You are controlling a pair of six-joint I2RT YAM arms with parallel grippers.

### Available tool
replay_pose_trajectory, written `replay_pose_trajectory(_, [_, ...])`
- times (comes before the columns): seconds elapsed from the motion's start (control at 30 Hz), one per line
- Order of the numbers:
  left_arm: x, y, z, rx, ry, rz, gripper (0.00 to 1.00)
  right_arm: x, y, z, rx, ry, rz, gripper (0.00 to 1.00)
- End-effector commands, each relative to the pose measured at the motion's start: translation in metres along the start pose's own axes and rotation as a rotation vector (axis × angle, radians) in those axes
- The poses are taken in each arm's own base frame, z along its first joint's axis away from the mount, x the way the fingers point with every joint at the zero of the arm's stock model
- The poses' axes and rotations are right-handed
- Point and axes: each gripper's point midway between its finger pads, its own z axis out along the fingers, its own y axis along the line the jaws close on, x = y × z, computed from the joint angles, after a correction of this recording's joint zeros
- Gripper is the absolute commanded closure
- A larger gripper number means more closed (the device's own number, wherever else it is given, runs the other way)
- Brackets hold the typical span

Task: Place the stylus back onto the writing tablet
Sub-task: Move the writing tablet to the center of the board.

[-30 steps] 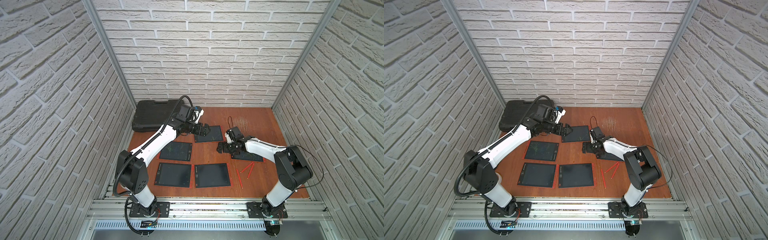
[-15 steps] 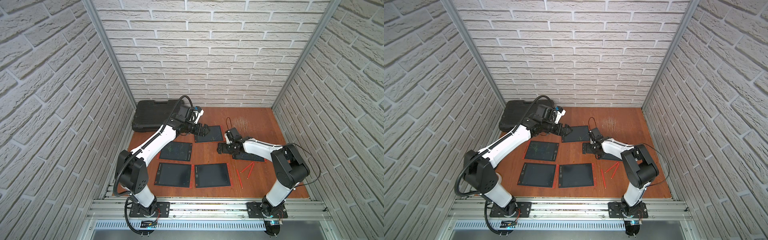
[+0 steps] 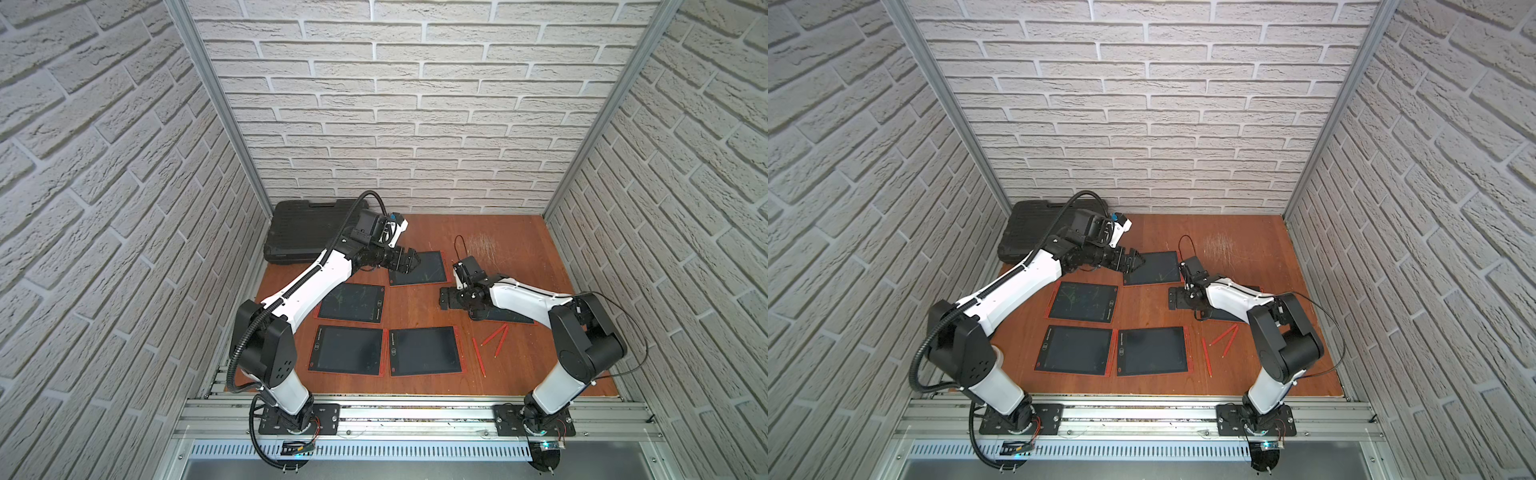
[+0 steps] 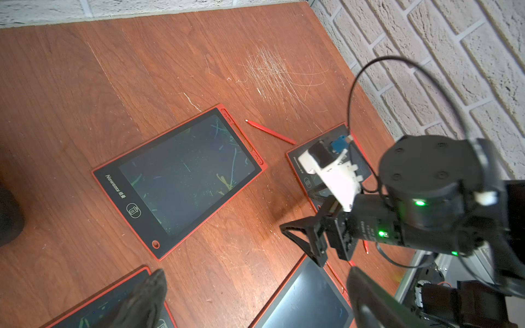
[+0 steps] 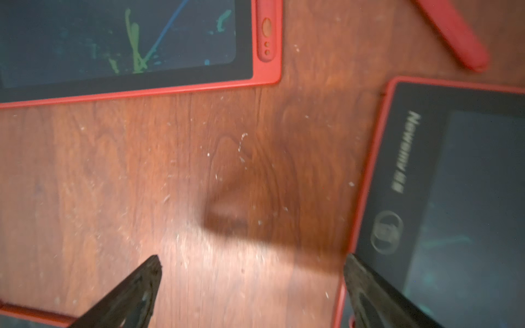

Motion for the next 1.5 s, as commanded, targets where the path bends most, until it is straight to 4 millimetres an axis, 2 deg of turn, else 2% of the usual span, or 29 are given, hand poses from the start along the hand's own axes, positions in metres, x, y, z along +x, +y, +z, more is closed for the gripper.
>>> replay_pose_trajectory(0.0, [-0.009, -0.01, -0.01, 0.02, -0.05, 0.047, 0.02, -0.001, -0.012, -0.023, 0.056, -0.046, 0.056, 0.01])
replay_pose_trajectory(0.17, [-0.006, -0.016, -0.008, 0.029, -0.038, 0.058, 0.02, 0.012, -0.035, -0.035, 0.128, -0.054, 0.12, 0.01])
replay_pose_trajectory(0.33, [-0.004, -0.024, -0.007, 0.041, -0.032, 0.069, 0.02, 0.036, -0.06, -0.046, 0.219, -0.027, 0.135, 0.04])
replay_pose_trajectory(0.5, [-0.002, -0.026, -0.007, 0.034, -0.024, 0.079, 0.02, 0.055, -0.083, -0.05, 0.274, -0.008, 0.173, 0.09])
replay_pose_trajectory(0.73, [-0.002, -0.03, -0.009, 0.035, -0.029, 0.084, 0.02, 0.07, -0.114, -0.046, 0.324, 0.034, 0.24, 0.17])
replay_pose_trajectory(0.93, [-0.001, -0.031, -0.009, 0.027, -0.027, 0.094, 0.02, 0.073, -0.128, -0.04, 0.326, 0.05, 0.279, 0.17])
replay_pose_trajectory(1.27, [0.001, -0.031, -0.007, 0.019, -0.018, 0.101, 0.02, 0.077, -0.133, -0.031, 0.297, 0.09, 0.303, 0.19])
replay_pose_trajectory(1.47, [0.002, -0.032, -0.006, 0.015, -0.013, 0.107, 0.02, 0.077, -0.135, -0.024, 0.289, 0.136, 0.322, 0.27])
